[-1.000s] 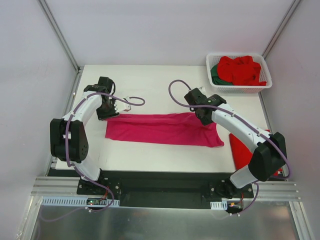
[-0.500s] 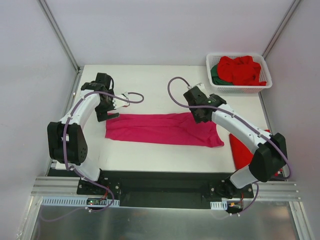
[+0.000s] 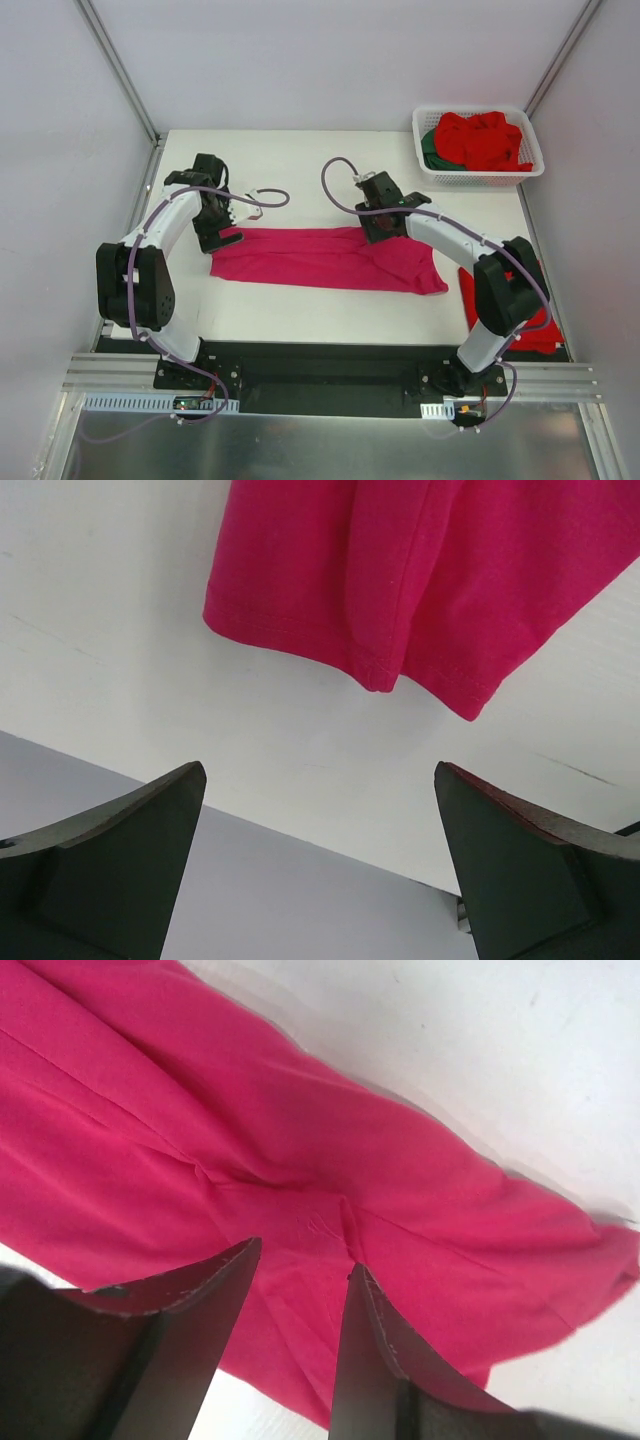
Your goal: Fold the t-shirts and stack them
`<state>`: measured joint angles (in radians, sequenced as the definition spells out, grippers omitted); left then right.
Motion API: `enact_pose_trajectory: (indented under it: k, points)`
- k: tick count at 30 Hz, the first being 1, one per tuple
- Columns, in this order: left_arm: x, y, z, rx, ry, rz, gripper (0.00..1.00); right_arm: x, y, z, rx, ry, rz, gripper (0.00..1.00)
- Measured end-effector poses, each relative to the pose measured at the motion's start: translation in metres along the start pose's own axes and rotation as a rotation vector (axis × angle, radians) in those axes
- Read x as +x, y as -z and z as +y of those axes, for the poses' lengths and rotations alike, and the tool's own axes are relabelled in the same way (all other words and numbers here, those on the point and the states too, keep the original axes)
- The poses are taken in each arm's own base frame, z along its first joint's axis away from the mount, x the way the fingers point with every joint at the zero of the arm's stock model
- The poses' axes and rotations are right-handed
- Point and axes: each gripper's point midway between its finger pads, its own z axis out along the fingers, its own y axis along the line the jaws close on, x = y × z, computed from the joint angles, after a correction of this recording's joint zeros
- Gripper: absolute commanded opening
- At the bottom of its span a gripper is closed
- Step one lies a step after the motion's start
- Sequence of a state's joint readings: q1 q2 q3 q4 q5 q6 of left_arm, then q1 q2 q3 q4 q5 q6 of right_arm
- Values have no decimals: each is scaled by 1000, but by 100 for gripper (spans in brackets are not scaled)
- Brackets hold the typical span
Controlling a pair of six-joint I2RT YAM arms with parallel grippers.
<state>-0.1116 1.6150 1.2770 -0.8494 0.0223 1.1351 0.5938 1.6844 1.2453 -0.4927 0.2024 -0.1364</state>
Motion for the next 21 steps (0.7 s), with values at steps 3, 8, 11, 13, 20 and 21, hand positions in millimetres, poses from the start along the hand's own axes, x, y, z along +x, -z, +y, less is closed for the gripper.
enact_pose_trajectory:
  k: [3, 8, 11, 13, 20, 21]
  points:
    - [2, -3, -6, 16, 7, 1, 99, 1, -10, 6, -21, 9, 7, 44]
    - [4, -7, -13, 38, 18, -1, 99, 6, -19, 6, -15, 20, 30, 44]
    - [4, -9, -16, 45, 23, -1, 99, 8, -20, 2, 8, 26, 37, 44]
    - [4, -9, -16, 46, 24, -1, 99, 8, -20, -1, 23, 30, 36, 43]
    - [4, -10, -17, 48, 27, 0, 99, 17, -34, -3, 44, 43, 82, 43]
    - [4, -10, -17, 48, 27, 0, 99, 20, -37, -2, 45, 46, 95, 37]
